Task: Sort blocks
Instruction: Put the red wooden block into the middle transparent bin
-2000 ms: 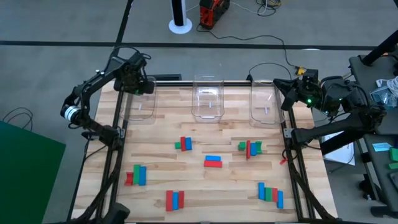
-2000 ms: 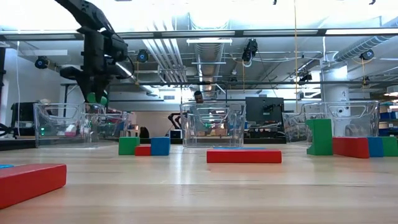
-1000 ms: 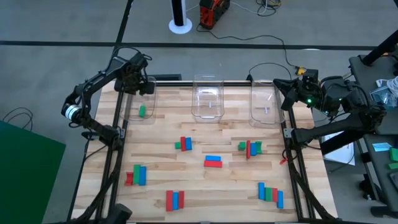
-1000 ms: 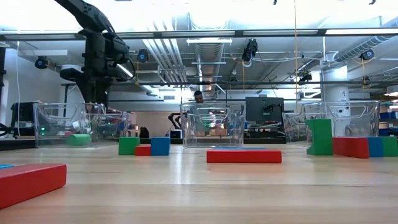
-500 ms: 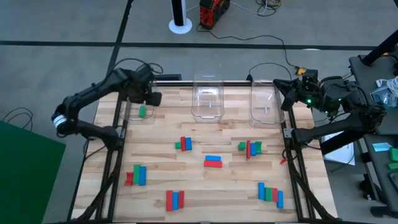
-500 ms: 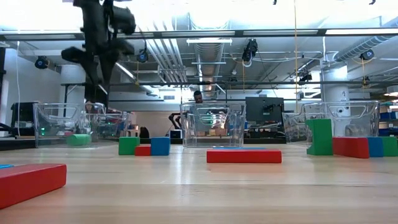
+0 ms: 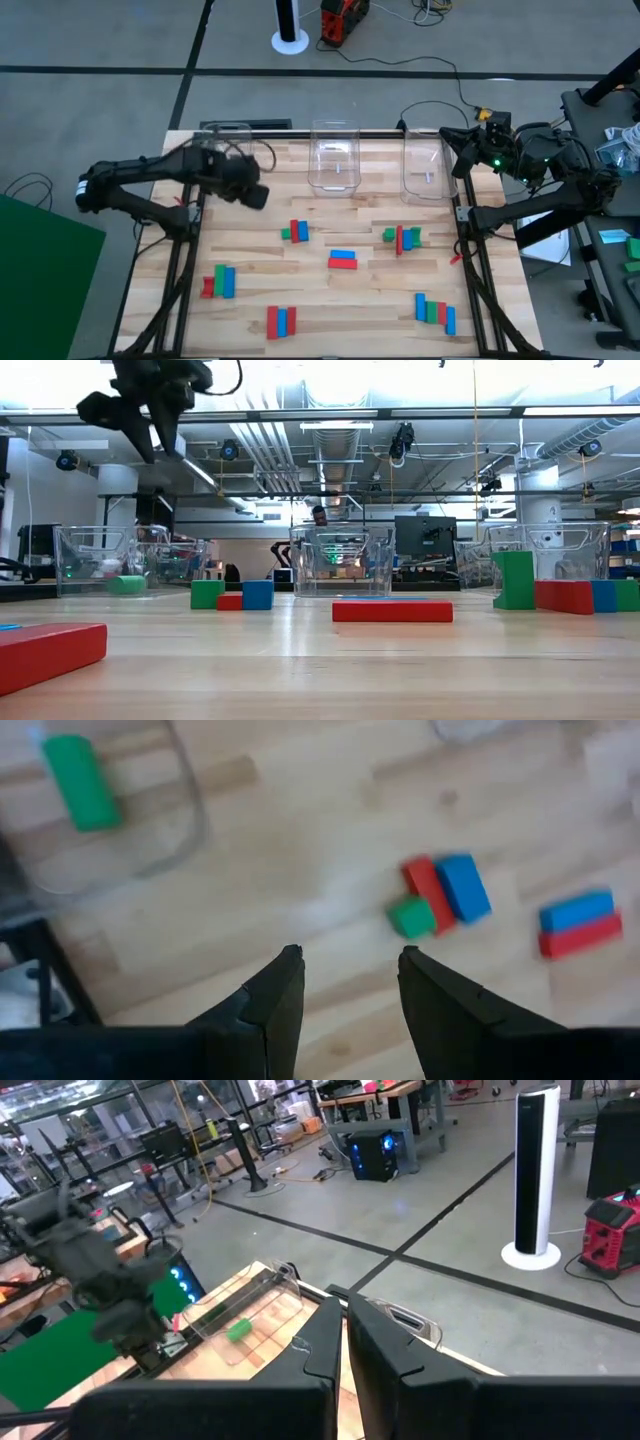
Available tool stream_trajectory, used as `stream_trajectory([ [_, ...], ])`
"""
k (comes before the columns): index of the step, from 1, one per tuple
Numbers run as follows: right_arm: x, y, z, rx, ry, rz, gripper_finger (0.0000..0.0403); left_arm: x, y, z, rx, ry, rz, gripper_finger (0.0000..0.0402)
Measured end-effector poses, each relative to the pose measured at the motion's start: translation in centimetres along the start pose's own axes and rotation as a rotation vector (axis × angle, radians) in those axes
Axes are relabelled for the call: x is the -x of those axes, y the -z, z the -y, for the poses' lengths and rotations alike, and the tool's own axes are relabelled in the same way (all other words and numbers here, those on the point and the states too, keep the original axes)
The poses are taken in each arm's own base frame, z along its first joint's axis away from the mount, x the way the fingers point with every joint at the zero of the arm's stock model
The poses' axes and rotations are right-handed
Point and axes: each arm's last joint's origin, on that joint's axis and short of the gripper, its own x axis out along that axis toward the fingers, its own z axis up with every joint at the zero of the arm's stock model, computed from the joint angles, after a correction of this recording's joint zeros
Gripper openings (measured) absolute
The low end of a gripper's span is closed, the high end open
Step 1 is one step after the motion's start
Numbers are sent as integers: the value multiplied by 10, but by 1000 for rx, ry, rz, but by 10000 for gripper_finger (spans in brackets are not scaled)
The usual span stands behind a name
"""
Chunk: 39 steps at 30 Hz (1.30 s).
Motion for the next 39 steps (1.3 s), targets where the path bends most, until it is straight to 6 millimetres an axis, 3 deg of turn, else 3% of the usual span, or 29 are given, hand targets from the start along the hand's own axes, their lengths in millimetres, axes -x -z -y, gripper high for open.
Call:
stream_trajectory([
  [9,0,0,0,-1,-6,-2,13,-3,51,37,-315,96,-17,142],
  [13,-11,4,-8,24,-2,-34,13,-6,66,49,-377,127,17,142],
  [24,-43,5,-42,147,-107,-154,13,-22,76,67,-312,94,125,142],
  [30,-65,6,-64,167,-147,-220,13,-24,77,64,-415,46,100,142],
  [39,-92,13,-103,139,-170,-299,13,-6,74,33,-524,94,189,142],
])
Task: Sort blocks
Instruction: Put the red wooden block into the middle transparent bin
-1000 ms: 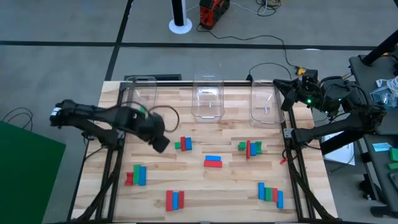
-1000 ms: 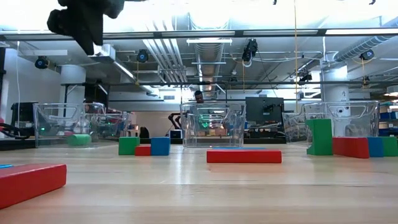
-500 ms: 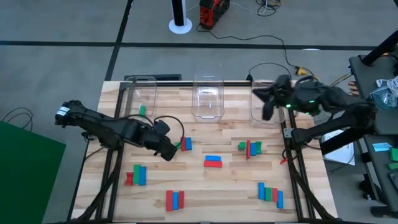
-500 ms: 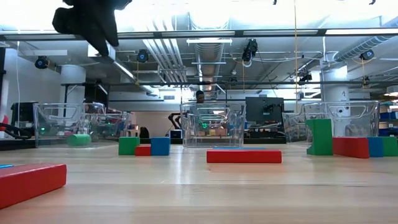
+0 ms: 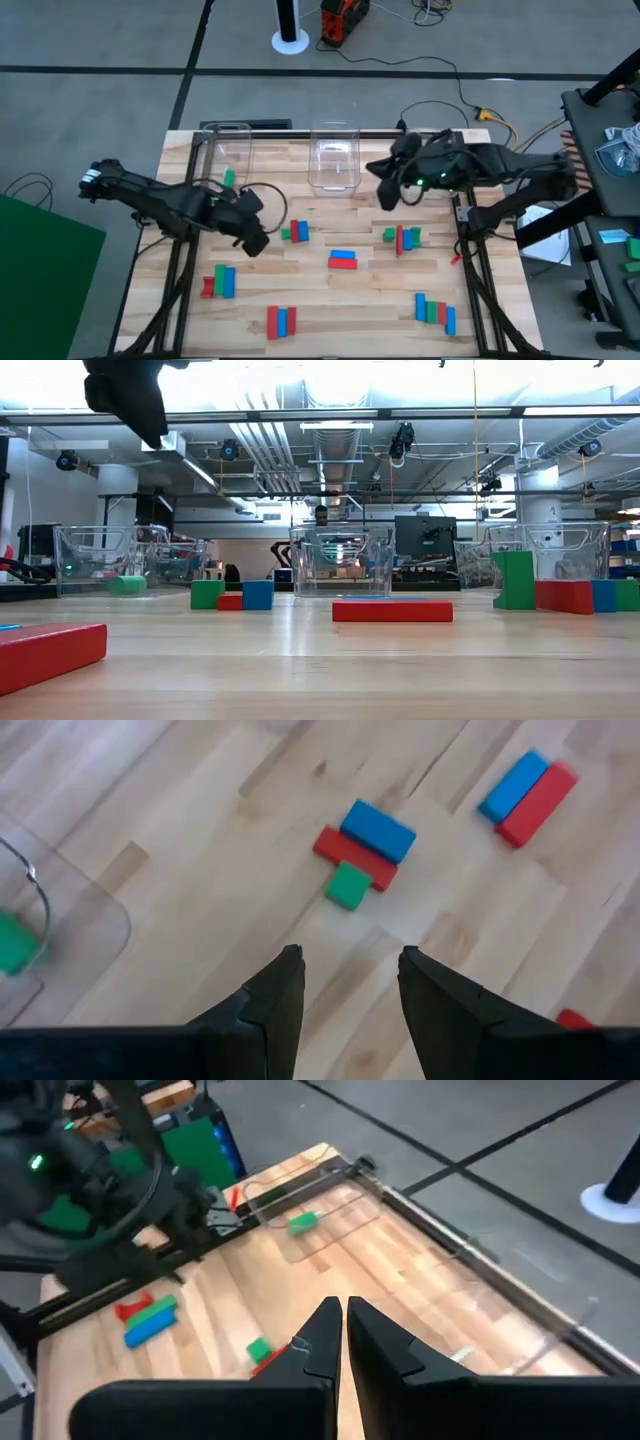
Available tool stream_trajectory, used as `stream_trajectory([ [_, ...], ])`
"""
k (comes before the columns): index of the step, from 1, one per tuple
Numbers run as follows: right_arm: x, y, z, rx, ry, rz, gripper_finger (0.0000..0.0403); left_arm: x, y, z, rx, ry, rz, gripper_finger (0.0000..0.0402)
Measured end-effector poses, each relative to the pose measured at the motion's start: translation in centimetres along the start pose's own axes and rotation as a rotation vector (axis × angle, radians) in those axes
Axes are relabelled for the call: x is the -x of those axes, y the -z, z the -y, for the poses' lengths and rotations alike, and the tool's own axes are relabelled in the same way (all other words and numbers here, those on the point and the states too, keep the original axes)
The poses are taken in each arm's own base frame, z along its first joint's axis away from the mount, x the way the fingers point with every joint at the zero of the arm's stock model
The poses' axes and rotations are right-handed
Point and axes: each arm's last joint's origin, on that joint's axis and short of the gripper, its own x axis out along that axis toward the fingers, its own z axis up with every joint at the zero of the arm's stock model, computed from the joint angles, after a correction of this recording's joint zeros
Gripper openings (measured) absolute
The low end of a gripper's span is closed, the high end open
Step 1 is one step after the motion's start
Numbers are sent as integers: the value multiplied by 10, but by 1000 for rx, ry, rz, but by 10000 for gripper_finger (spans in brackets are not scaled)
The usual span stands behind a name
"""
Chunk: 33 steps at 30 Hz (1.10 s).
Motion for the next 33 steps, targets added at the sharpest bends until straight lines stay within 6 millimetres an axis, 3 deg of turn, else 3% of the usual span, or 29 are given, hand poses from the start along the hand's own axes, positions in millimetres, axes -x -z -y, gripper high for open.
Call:
stream_trajectory([
  [6,-22,-1,-31,37,-27,-48,13,6,15,-23,50,101,78,142],
  [13,-40,-6,-62,67,-12,-141,13,-5,32,-39,57,153,121,142],
  [20,-55,-1,-78,178,33,-339,13,-9,39,-45,53,148,116,142],
  [27,-75,13,-90,312,-1,-465,13,-1,33,-44,-7,151,161,142],
  [33,-97,40,-106,350,-63,-617,13,3,30,-44,-14,125,206,142],
])
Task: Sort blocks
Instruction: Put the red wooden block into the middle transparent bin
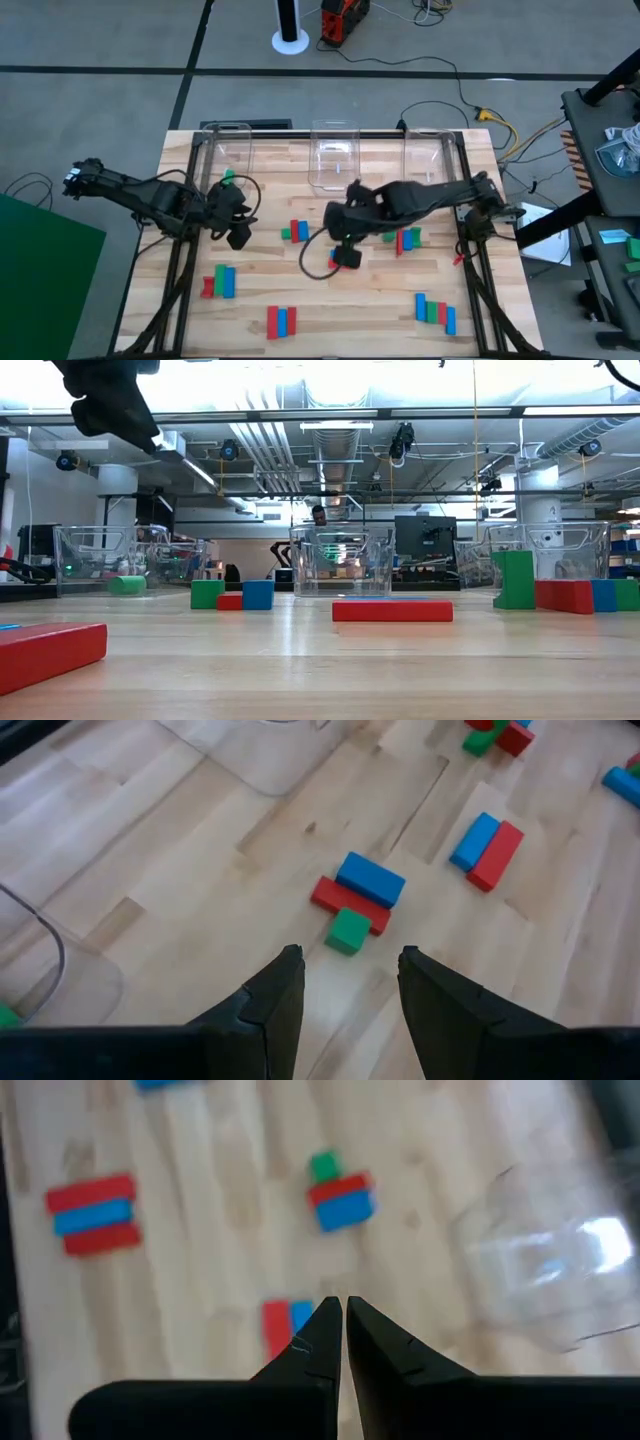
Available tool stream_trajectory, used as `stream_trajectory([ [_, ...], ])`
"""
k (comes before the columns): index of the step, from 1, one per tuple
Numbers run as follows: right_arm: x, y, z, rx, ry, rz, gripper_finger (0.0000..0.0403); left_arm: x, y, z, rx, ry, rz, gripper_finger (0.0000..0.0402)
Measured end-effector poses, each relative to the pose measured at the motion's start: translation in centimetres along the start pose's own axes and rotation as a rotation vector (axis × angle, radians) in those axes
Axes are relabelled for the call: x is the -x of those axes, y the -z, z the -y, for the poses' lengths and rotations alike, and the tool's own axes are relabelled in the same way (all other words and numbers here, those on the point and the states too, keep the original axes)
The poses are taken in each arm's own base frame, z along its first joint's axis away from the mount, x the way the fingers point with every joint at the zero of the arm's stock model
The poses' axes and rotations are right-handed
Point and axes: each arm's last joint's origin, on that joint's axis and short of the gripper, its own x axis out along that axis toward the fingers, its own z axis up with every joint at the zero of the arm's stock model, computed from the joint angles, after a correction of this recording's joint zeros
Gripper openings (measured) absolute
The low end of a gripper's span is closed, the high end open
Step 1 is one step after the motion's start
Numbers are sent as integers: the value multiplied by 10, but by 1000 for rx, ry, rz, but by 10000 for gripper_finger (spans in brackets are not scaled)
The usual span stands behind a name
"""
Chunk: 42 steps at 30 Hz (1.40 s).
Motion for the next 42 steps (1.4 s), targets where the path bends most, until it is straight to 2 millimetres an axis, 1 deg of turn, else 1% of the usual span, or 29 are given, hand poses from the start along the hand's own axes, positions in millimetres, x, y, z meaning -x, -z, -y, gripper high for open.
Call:
stream_trajectory([
  [2,-8,1,-8,12,-36,-30,13,0,0,0,0,-1,1,142],
  [7,-15,9,-28,85,-78,-66,13,0,0,0,-1,-4,0,142],
  [12,-25,19,-38,102,-73,-111,13,0,0,0,-5,-11,7,142],
  [15,-35,27,-37,92,-59,-141,13,0,0,0,-4,-18,15,142],
  [21,-60,44,-38,106,-72,-128,13,0,0,0,-4,-18,16,142],
  [28,-114,75,-45,104,-103,-86,13,-1,0,0,-5,-19,15,142],
  [32,-136,90,-43,65,-97,-93,13,-1,0,0,-6,-20,15,142],
  [34,-144,97,-41,44,-90,-105,13,-1,0,0,-11,-20,15,142],
  [37,-150,104,-38,19,-76,-130,13,-1,0,0,-17,-20,15,142],
  [42,-160,114,-35,41,-56,-162,13,-1,0,0,-17,-21,15,142],
])
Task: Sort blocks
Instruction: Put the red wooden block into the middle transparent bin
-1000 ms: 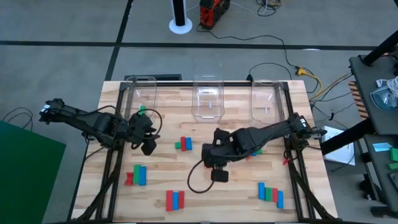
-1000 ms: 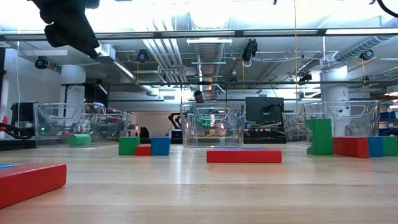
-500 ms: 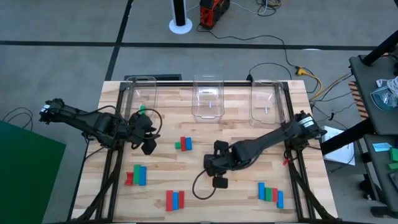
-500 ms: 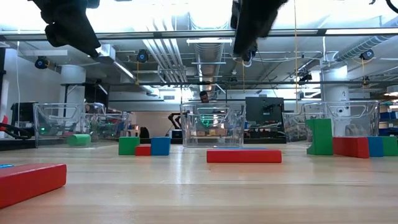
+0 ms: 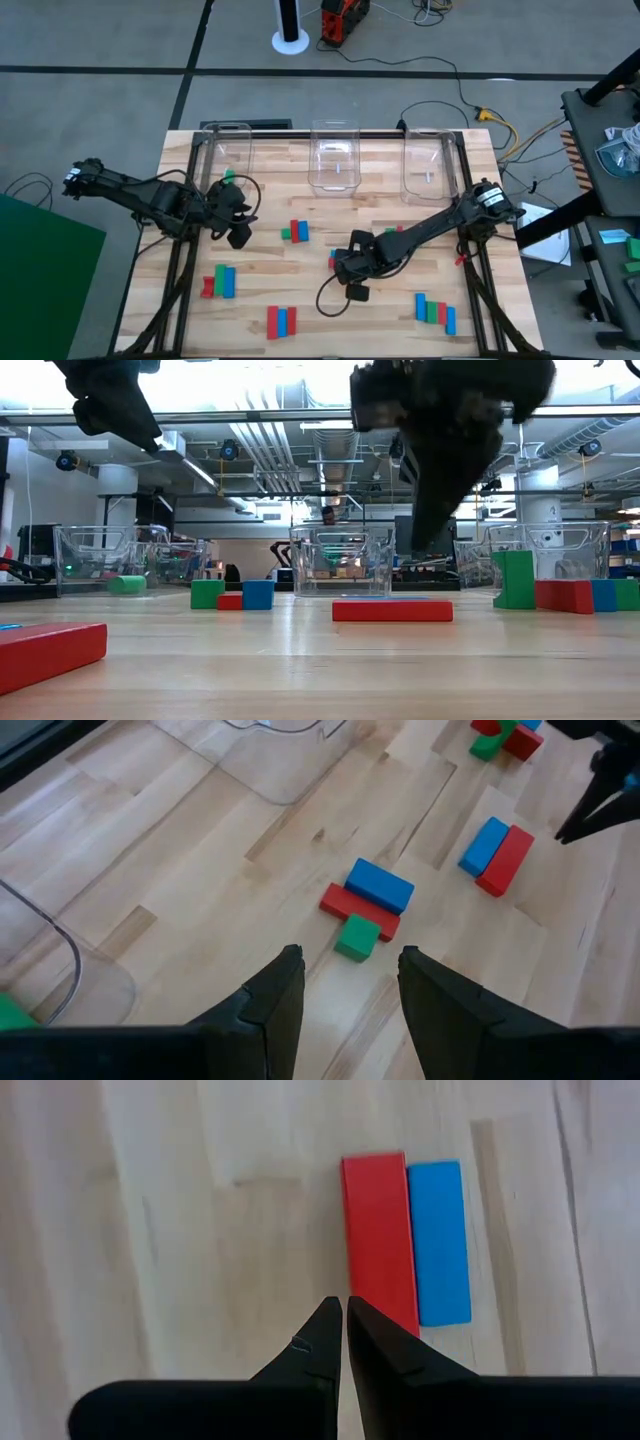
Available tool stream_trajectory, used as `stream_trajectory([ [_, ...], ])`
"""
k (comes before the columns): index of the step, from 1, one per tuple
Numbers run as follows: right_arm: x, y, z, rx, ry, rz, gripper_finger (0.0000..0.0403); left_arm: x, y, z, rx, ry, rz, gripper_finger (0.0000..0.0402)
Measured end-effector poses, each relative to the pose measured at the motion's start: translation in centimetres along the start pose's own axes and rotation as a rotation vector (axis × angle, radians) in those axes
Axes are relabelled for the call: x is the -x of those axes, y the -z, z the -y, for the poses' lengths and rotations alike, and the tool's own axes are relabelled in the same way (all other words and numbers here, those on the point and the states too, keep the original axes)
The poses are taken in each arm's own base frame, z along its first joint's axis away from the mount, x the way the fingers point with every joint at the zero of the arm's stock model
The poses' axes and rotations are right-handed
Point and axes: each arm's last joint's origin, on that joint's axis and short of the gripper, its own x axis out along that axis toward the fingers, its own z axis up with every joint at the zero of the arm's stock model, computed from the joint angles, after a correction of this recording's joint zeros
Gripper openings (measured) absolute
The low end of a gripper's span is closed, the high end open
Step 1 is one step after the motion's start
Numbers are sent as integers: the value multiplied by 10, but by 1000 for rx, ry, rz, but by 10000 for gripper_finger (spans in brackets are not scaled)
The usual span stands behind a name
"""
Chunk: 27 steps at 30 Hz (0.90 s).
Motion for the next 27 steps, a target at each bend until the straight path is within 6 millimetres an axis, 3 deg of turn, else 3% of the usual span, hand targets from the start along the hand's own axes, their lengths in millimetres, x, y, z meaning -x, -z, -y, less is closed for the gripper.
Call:
stream_trajectory([
  [8,-13,2,0,39,21,-26,31,0,0,0,1,-3,3,142],
  [13,-14,1,0,-5,24,-20,108,0,0,0,1,-4,4,142],
  [19,-14,1,1,69,45,-9,188,0,0,0,8,-5,5,142],
  [27,-28,4,0,90,48,-18,193,-1,0,0,-2,-5,5,142],
])
